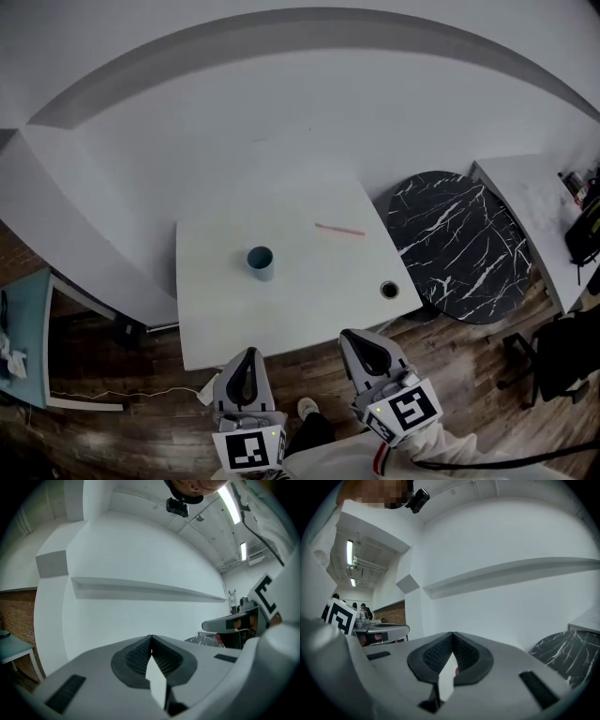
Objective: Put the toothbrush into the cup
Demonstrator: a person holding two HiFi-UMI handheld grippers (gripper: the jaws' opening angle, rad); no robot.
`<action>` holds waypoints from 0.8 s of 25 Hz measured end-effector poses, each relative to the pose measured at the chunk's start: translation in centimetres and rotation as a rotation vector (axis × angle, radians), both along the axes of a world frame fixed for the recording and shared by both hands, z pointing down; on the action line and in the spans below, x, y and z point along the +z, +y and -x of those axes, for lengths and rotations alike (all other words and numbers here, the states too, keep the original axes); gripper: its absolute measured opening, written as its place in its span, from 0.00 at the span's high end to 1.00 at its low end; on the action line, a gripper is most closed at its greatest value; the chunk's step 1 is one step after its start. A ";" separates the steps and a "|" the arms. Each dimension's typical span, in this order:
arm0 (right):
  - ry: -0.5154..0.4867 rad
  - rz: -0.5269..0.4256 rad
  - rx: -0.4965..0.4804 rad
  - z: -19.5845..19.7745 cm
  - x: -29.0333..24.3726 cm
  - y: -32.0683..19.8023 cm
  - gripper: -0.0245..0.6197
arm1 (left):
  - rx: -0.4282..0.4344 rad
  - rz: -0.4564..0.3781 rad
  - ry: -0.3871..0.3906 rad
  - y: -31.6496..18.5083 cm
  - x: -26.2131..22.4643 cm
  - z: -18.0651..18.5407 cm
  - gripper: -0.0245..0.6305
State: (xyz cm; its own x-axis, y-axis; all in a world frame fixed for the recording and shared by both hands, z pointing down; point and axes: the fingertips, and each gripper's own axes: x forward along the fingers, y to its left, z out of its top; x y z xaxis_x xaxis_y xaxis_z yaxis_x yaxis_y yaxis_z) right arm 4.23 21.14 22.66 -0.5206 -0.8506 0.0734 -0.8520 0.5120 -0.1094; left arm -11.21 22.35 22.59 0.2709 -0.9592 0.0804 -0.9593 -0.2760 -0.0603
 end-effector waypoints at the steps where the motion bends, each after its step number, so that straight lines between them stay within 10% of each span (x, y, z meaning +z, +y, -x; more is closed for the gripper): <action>1: 0.002 0.004 0.005 0.5 0.1 -0.5 0.96 | 0.008 0.003 0.001 -0.6 0.1 0.4 0.95; 20: -0.005 0.043 -0.018 1.1 1.6 -11.0 0.96 | 0.010 0.048 0.004 -10.9 1.8 0.0 0.95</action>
